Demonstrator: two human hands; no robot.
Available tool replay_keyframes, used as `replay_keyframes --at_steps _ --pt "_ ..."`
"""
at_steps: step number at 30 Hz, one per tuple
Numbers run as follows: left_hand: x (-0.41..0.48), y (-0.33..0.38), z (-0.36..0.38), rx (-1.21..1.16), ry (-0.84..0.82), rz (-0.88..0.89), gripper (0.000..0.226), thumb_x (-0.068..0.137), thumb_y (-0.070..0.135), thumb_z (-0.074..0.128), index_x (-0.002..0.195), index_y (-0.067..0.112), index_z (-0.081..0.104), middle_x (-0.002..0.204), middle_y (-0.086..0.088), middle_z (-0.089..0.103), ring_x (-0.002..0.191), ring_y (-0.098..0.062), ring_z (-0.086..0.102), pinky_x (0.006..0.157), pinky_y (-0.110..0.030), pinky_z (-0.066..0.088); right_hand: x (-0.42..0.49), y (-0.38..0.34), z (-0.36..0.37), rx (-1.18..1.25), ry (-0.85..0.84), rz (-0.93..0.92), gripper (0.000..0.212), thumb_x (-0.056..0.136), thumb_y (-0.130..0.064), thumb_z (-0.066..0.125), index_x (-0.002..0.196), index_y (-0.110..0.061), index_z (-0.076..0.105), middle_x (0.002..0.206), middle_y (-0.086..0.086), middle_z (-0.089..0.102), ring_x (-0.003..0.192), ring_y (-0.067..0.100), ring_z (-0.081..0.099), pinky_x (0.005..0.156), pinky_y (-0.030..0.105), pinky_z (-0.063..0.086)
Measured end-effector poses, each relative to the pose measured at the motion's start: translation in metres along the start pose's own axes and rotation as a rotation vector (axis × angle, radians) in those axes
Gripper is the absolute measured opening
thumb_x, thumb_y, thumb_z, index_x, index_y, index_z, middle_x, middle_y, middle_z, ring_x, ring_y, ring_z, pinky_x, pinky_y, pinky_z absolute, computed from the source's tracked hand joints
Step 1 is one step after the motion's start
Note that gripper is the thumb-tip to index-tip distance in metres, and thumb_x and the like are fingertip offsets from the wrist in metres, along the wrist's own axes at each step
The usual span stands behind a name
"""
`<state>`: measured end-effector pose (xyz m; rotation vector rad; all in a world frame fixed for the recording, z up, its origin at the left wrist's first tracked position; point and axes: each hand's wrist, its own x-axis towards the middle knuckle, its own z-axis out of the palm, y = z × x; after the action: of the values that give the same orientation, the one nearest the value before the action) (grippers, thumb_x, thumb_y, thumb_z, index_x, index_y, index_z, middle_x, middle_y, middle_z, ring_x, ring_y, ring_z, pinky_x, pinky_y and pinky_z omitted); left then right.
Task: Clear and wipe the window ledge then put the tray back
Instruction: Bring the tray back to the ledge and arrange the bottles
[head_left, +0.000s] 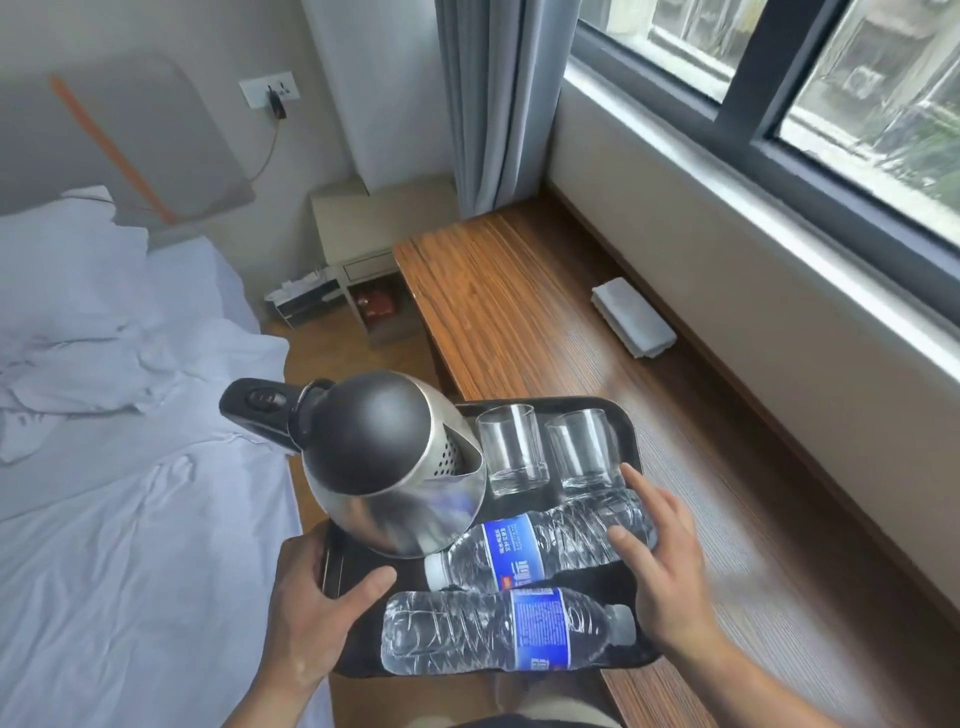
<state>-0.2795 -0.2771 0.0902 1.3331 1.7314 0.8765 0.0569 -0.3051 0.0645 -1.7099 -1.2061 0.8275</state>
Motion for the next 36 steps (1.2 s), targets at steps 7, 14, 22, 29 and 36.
replay_keyframes --at_steps 7,14,22,29,36 --pt "0.092 0.003 -0.008 0.050 -0.055 -0.061 0.084 0.045 0.068 0.074 0.118 0.028 0.062 0.113 0.013 0.054 0.106 -0.007 0.060 0.090 -0.036 0.048 0.071 -0.026 0.032 0.010 0.018 0.018 0.078 0.076 -0.064 0.056 0.145 -0.029 0.055 0.121 0.004 0.055 0.114 -0.002 0.049 0.088 0.001 0.032" --pt "0.198 0.009 -0.019 0.090 -0.183 0.021 0.078 0.052 0.054 0.080 0.119 0.017 0.063 0.106 0.018 0.057 0.098 0.003 0.058 0.078 -0.020 0.043 0.115 -0.044 0.083 0.024 0.143 0.102 0.068 0.073 -0.064 0.056 0.139 -0.048 0.050 0.124 -0.003 0.051 0.119 -0.002 0.047 0.092 0.001 0.031" --pt "0.340 0.015 -0.043 0.121 -0.392 0.061 0.076 0.045 0.074 0.076 0.109 0.036 0.060 0.116 0.003 0.066 0.108 -0.022 0.063 0.093 -0.048 0.052 0.158 -0.064 0.157 0.040 0.358 0.183 0.065 0.075 -0.060 0.060 0.137 -0.047 0.054 0.124 -0.002 0.052 0.120 0.005 0.050 0.100 0.024 0.040" --pt "0.440 0.038 -0.039 0.174 -0.497 0.163 0.077 0.048 0.073 0.076 0.115 0.039 0.061 0.116 0.008 0.064 0.108 -0.021 0.062 0.094 -0.045 0.050 0.204 -0.075 0.206 0.053 0.495 0.231 0.064 0.074 -0.063 0.061 0.136 -0.061 0.047 0.127 -0.004 0.050 0.125 0.012 0.050 0.106 0.036 0.041" --pt "0.520 0.056 -0.008 0.228 -0.581 0.191 0.086 0.048 0.069 0.078 0.122 0.028 0.061 0.116 0.007 0.063 0.106 -0.017 0.061 0.085 -0.032 0.044 0.266 -0.070 0.225 0.021 0.536 0.247 0.060 0.075 -0.064 0.059 0.134 -0.069 0.045 0.125 -0.002 0.049 0.122 0.012 0.050 0.100 0.026 0.041"
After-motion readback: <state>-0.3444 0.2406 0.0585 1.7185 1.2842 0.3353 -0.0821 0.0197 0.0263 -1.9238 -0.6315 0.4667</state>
